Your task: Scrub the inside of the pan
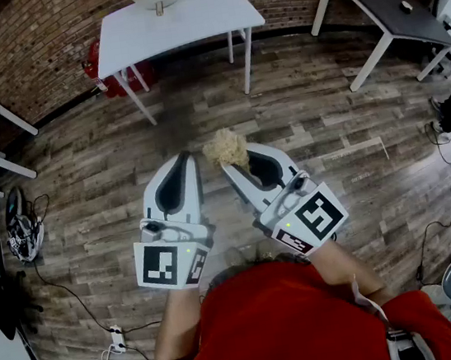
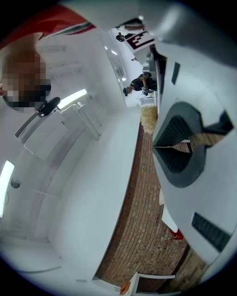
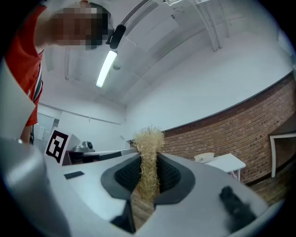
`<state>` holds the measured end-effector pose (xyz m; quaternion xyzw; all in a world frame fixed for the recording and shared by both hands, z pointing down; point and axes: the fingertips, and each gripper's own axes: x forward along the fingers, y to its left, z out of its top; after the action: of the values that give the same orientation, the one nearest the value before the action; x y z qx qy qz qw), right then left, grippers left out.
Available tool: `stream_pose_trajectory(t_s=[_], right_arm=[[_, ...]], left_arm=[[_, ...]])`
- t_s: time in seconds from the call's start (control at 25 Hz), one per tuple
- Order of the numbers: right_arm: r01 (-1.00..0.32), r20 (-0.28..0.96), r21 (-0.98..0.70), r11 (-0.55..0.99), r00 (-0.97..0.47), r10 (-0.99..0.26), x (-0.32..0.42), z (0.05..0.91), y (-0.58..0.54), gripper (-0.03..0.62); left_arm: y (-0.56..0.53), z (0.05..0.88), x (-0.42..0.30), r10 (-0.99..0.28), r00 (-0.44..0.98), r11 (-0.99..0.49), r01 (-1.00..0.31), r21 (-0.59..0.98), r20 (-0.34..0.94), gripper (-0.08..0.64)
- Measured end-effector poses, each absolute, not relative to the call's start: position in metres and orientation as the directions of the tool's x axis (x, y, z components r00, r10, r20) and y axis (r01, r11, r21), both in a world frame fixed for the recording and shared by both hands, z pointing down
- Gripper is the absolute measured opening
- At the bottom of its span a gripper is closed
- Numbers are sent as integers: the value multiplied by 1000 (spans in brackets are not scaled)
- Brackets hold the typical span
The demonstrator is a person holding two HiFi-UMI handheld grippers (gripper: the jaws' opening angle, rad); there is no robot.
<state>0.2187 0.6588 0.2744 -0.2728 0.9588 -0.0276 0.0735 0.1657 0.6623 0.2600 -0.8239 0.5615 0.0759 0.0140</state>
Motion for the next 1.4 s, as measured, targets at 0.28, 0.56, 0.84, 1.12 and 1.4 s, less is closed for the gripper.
stream_pose_trajectory(t_s=[0.28,0.56,0.84,1.12,1.4], right_arm=[[-511,-126,-111,852,-844,-522,211,277,655,86],[-499,-136,-141,855,-846,-516,191,277,640,87],[-514,-140,-127,848,-837,-529,164,276,624,87],[-558,-151,-101,824,-810,-567,153,273,600,87],[-553,-154,-105,827,-812,-562,141,279,553,87]], left_arm=[[660,262,157,-925,353,-365,-929,68,-140,20],[647,264,129,-932,332,-346,-935,82,-145,20],[631,261,87,-931,323,-339,-938,76,-169,20],[614,265,54,-929,320,-338,-939,70,-186,20],[567,271,39,-932,316,-333,-941,69,-179,20]])
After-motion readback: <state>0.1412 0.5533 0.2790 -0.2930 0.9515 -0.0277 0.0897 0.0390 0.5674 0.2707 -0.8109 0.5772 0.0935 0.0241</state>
